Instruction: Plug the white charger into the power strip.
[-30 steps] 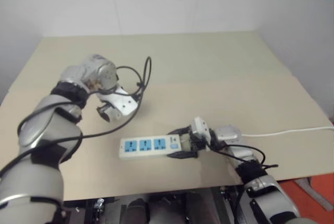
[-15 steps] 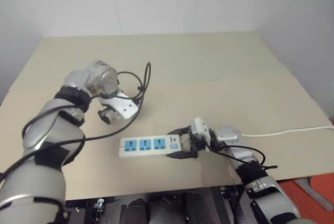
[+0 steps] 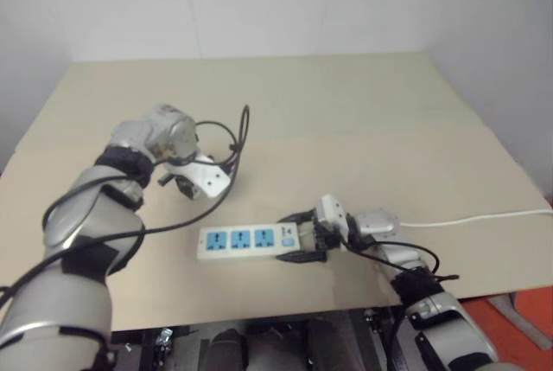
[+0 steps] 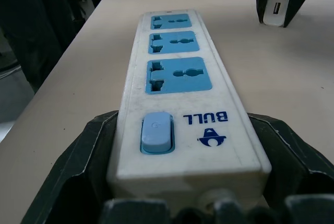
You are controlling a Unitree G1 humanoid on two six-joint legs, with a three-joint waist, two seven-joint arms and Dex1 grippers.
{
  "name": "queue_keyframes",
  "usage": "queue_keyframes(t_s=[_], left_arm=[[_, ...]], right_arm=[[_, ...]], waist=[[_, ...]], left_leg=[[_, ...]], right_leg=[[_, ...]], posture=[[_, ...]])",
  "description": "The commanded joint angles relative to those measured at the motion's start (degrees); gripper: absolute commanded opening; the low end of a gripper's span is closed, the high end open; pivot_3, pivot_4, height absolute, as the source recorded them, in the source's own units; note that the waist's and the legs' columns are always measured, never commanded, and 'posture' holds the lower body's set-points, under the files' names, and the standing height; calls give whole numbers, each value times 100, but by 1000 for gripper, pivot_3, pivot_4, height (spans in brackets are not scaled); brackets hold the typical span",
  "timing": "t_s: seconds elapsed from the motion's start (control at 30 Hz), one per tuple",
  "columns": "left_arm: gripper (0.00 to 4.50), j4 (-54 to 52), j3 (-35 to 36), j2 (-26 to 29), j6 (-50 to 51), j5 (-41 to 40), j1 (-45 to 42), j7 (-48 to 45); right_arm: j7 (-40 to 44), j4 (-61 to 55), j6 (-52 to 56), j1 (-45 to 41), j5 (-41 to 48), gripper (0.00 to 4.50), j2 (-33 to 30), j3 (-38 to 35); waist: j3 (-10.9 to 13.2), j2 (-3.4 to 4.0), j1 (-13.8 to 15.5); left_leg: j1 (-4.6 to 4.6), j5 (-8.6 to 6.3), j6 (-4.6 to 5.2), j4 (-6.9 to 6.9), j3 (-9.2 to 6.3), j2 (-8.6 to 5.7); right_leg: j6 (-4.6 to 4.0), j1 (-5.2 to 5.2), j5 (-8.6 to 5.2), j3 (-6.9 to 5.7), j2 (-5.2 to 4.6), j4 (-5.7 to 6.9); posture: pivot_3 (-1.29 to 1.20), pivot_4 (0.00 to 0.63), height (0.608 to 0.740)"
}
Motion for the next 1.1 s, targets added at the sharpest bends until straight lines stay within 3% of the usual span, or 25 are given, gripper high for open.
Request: queue_keyframes(t_s=[0.03, 0.2, 0.3, 0.4, 0.53, 0.67, 0.77, 0.9, 1.0, 1.1], left_arm=[[1025, 52, 92, 15, -2, 73, -3, 63], [1025, -11, 213, 29, 38, 15, -60, 167], [1025, -227, 628, 43, 180, -471, -154, -41], [1025, -635, 1237, 105, 390, -1249, -168, -449], [1025, -1748, 2187, 245, 1393, -3126, 176, -908], [1025, -3356, 3118, 278, 2942, -4883, 1189, -830], [1025, -4726, 3870, 30, 3924, -5982, 2456, -152], [1025, -6267, 4176, -71, 4805, -6728, 4005, 430], [1025, -6816, 4390, -363, 5335, -7379, 4684, 937], [1025, -7037, 4335, -672, 5112, -7240, 5205, 1266]], right_arm=[[-154, 127, 102, 76, -320, 3436, -93, 116], [-159, 101, 106, 97, -311, 3436, -107, 121], [-154, 64, 99, 131, -307, 3436, -128, 126], [-148, 30, 103, 159, -299, 3436, -151, 126], [-142, -19, 83, 201, -283, 3436, -185, 121], [-141, -49, 101, 236, -251, 3436, -206, 132], [-148, -82, 91, 260, -243, 3436, -210, 151], [-147, -134, 97, 303, -233, 3436, -233, 166], [-165, -122, 101, 306, -227, 3436, -225, 161], [-201, -100, 86, 318, -229, 3436, -223, 144]], waist=[[0, 0, 0], [0, 0, 2], [0, 0, 4], [0, 0, 6], [0, 0, 0], [-15, 25, -11], [-23, 37, -2], [-25, 37, 6], [-26, 36, 56], [-29, 36, 70]], left_leg=[[0, 0, 0, 0, 0, 0], [1, 0, 0, 4, -1, 0], [0, 0, 0, 6, -1, 0], [-2, 0, 0, 6, -3, 0], [-4, 0, 0, 8, -5, 2], [3, -2, 3, 7, -25, 4], [4, -2, 2, 11, -38, 2], [6, -2, 2, 12, -47, 0], [10, -1, 1, 14, -50, -4], [35, -1, 0, 13, -43, -9]], right_leg=[[0, 1, 0, 0, 0, 0], [0, 2, 0, 0, 0, 3], [0, 2, 0, -1, -1, 3], [0, 2, 0, -3, -2, 0], [1, 0, 0, -3, -4, 2], [2, 1, 0, 1, -10, 7], [2, 4, 0, 0, -11, 8], [4, 5, 0, 1, -22, 14], [4, 13, 1, -3, -23, 7], [4, 31, 1, 1, -31, -8]], posture=[[0, 150, 740], [0, 150, 740], [0, 150, 740], [0, 150, 740], [0, 150, 740], [0, 150, 740], [0, 150, 740], [0, 150, 740], [0, 150, 740], [0, 150, 740]])
